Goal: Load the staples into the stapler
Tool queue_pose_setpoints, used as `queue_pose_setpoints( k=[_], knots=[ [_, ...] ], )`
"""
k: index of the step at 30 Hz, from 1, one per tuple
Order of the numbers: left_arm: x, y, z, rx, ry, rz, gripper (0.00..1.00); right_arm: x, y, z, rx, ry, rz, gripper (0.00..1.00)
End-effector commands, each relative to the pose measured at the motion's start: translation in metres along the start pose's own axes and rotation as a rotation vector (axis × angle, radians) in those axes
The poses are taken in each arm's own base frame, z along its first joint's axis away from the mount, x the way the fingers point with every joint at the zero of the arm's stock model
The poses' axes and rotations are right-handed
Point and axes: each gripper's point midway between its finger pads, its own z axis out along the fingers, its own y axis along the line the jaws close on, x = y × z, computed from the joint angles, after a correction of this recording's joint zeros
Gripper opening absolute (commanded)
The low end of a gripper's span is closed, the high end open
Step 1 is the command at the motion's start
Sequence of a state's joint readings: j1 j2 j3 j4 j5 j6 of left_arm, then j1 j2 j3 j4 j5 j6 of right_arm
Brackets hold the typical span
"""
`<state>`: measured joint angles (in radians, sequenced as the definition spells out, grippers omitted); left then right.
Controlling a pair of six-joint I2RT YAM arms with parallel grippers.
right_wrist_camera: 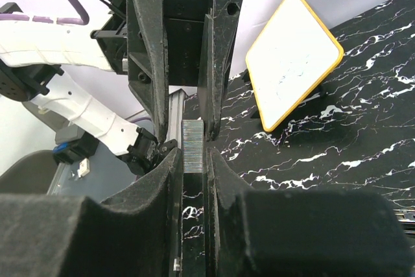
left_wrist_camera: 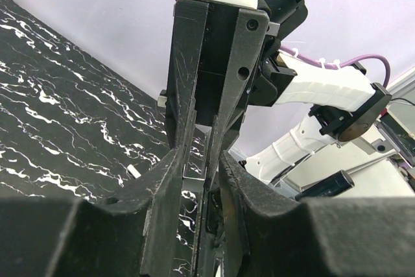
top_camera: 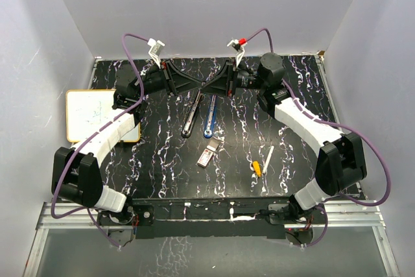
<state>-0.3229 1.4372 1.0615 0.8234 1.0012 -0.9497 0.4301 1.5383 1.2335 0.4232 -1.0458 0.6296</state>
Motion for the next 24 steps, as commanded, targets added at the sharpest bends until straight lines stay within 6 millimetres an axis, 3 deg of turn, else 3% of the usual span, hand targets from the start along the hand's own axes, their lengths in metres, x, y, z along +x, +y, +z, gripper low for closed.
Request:
queue_pose_setpoints(
  k=[1, 3, 24],
  knots=[
    [-0.0043, -0.0074, 0.0002, 0.015, -0.013, 0.045, 0.3, -0.0108, 0.0106, -0.002, -0.012, -0.029, -0.066, 0.15],
    [-0.0048, -0.0078, -0.0002, 0.014, -0.016, 0.047, 0.34, -0.0105, 0.0105, -0.0027, -0.011, -0.028, -0.065, 0.15],
    [-0.0054, -0.0004, 0.0, -0.031, -0.008, 0.056, 0.35, -0.0119, 0.0075, -0.0078, 0.01, -0.049, -0.053, 0.14]
  ],
)
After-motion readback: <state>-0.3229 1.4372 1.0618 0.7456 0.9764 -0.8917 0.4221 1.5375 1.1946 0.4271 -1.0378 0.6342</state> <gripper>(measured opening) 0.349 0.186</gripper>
